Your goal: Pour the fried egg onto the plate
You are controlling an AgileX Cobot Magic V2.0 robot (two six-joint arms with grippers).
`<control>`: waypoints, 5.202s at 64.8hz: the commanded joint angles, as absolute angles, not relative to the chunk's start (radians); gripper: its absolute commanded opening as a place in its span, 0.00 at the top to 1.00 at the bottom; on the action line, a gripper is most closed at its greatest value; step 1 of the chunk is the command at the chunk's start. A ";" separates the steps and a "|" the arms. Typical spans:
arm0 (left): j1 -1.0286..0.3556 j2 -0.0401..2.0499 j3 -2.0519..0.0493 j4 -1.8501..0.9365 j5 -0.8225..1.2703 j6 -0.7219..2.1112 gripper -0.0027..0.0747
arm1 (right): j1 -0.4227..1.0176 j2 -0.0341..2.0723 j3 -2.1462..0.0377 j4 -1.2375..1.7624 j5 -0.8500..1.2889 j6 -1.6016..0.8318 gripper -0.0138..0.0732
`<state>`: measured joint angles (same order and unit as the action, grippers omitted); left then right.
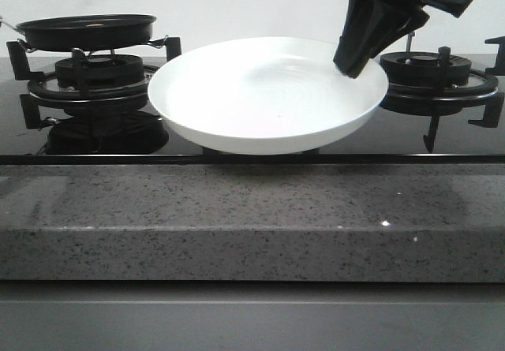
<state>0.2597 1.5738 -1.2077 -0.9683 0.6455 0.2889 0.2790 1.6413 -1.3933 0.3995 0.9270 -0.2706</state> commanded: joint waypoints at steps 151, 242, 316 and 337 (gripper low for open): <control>0.102 1.408 -1.296 -1.480 0.941 0.879 0.99 | 0.278 1.593 -1.417 0.431 0.900 -0.279 0.91; -0.616 1.125 -1.065 -0.837 0.074 1.121 0.99 | 0.278 1.593 -1.417 0.431 0.900 -0.279 0.91; 0.200 1.343 -1.073 -1.859 0.860 0.819 0.99 | 0.278 1.593 -1.417 0.431 0.900 -0.279 0.91; 0.338 1.516 -1.078 -1.859 0.985 0.766 0.99 | 0.278 1.593 -1.417 0.431 0.900 -0.279 0.91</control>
